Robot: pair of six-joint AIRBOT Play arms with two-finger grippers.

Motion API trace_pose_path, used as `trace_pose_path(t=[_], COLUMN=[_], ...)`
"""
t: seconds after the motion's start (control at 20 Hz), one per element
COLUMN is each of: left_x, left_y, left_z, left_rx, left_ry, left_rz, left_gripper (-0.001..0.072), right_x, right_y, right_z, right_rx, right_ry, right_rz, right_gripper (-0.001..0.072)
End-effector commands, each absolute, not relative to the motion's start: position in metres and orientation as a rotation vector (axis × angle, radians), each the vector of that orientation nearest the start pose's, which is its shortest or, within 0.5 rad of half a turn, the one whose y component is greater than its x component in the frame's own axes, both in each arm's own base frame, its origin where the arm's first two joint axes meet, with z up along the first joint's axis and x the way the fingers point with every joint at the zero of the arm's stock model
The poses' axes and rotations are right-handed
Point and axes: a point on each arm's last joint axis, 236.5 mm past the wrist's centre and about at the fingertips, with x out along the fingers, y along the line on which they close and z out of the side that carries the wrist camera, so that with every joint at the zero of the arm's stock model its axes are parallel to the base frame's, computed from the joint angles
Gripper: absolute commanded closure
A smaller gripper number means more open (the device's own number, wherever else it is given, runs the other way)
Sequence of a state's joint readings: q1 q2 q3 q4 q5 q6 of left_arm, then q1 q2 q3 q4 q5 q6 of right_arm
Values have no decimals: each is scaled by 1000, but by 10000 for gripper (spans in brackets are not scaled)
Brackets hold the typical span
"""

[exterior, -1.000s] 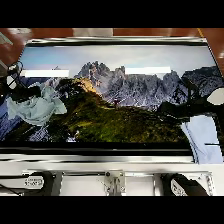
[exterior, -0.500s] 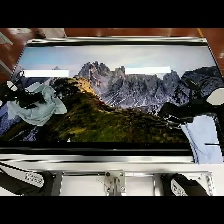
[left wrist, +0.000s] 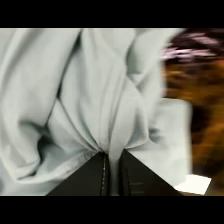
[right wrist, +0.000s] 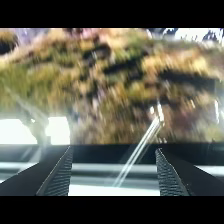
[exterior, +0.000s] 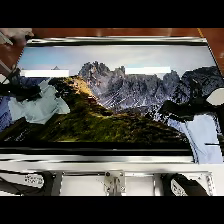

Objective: Fold the shirts.

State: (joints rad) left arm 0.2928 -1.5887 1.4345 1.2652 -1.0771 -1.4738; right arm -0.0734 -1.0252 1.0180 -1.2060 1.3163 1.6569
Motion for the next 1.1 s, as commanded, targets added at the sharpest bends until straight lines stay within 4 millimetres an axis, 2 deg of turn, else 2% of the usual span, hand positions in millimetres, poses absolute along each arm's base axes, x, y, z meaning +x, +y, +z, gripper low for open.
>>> trace_pose_path(t=[0.0,0.1,0.15,0.25,0.3,0.4,0.5,0.6,0.7,0.8,0.85,0.9,0.95,1.05], left_x=[470,448,435,405,392,369,346,324,299,273,260,255,257,279], left_y=[-1,-59,-88,-150,-181,-232,-278,-318,-353,-380,-390,-396,-392,-366], left_z=[101,159,179,203,204,190,157,115,72,31,15,5,0,5], left_rx=[-366,-318,-284,-212,-181,-136,-108,-59,1,63,73,53,37,0], left_ry=[956,866,836,803,813,865,961,1061,1163,1255,1304,1343,1376,1405], left_rz=[-167,-300,-367,-514,-586,-704,-788,-858,-918,-967,-986,-990,-972,-923], left_gripper=[667,668,668,667,667,667,667,667,667,662,430,-7,-5,-7], right_x=[315,308,306,300,294,274,249,225,217,225,231,237,241,248], right_y=[62,63,63,64,65,67,68,61,51,51,51,50,50,53], right_z=[54,61,68,87,95,105,103,94,90,91,92,91,86,71], right_rx=[407,389,379,369,362,346,326,288,264,268,278,287,295,319], right_ry=[1277,1271,1249,1190,1174,1186,1266,1372,1410,1378,1352,1335,1336,1364], right_rz=[158,179,185,193,200,216,229,211,171,163,156,149,142,146], right_gripper=[81,81,81,81,81,81,81,81,81,81,81,80,79,38])
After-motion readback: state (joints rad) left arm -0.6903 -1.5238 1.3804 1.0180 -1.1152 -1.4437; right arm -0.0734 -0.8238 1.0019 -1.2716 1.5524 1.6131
